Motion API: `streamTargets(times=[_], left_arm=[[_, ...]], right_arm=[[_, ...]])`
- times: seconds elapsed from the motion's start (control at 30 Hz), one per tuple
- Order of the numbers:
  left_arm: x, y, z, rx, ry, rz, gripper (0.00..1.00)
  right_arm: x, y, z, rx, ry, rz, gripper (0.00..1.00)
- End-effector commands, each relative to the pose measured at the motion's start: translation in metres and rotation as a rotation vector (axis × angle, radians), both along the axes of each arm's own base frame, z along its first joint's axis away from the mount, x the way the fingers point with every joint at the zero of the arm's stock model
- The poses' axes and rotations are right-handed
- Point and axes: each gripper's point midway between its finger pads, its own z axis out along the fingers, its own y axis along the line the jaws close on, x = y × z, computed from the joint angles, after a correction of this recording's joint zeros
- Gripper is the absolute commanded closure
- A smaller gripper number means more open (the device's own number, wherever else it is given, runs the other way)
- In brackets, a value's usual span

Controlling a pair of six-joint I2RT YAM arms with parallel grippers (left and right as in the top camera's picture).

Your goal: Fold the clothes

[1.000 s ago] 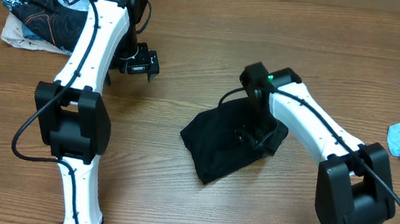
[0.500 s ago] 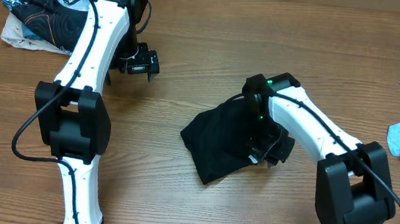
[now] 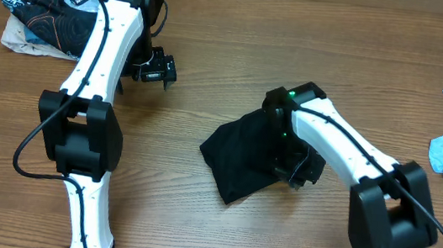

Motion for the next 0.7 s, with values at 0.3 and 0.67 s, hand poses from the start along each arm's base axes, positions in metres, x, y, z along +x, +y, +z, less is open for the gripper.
streamTargets(times=[0.3, 0.67], left_arm=[[0.005, -0.002, 0.011, 0.000, -0.054, 0.001, 0.00], [0.003, -0.002, 0.012, 0.001, -0.047, -0.004, 0.00]], right_arm=[[0.031, 0.077, 0.052, 0.564, -0.231, 0.564, 0.20], [0.006, 0.094, 0.019, 0.588, -0.185, 0.670, 0.30]])
